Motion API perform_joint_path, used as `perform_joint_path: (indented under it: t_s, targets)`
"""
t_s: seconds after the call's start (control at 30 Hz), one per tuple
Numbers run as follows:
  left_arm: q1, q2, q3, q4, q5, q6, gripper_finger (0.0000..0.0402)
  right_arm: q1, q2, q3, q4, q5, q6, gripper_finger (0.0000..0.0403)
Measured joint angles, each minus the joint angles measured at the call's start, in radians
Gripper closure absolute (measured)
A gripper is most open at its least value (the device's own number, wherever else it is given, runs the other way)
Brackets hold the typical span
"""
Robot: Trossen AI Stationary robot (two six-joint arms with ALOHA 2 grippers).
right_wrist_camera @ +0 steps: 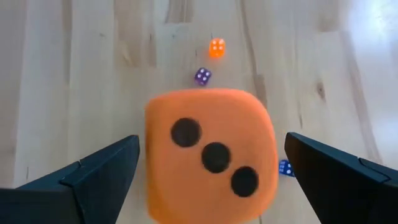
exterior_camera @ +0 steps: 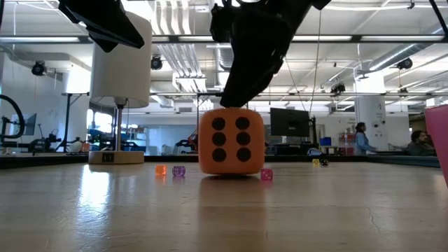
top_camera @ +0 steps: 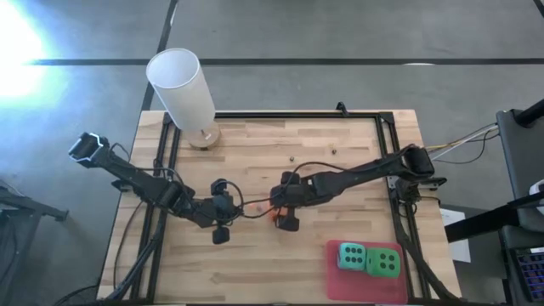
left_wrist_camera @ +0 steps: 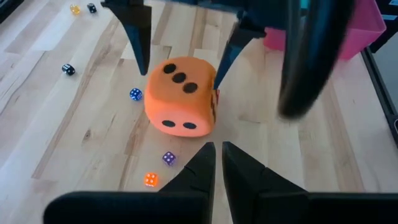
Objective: Pick & Place Dice
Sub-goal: Put the large orange die into the bin
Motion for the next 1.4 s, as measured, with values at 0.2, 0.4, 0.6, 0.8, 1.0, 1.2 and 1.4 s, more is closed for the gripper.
perform_joint_path:
  t_s: [0.2, 0.4, 0.6, 0.8, 1.0, 1.2, 1.4]
  targets:
    - [0.0, 0.0, 0.0, 0.0, 0.0, 0.0, 0.0366, -0.001, -0.001, 0.0, -0.001, 0.006, -0.005, 0.0007]
    - [0.0, 0.0, 0.0, 0.0, 0.0, 0.0, 0.0366, -0.001, -0.001, 0.0, -0.019, 0.006, -0.008, 0.0007]
    - [0.0, 0.0, 0.0, 0.0, 0.0, 0.0, 0.0366, -0.001, -0.001, 0.0, -0.031, -0.028, -0.008, 0.0007]
    - [0.0, 0.0, 0.0, 0.0, 0.0, 0.0, 0.0366, -0.001, 0.006, 0.0, -0.041, -0.039, -0.008, 0.0007]
    - [0.0, 0.0, 0.0, 0.0, 0.0, 0.0, 0.0366, -0.001, 0.006, 0.0, -0.044, -0.045, -0.012, 0.0007]
    - [0.0, 0.0, 0.0, 0.0, 0.0, 0.0, 0.0366, -0.001, 0.016, 0.0, -0.041, -0.047, -0.024, 0.0007]
    - [0.0, 0.0, 0.0, 0.0, 0.0, 0.0, 0.0366, -0.001, 0.016, 0.0, -0.038, -0.049, -0.047, 0.0007]
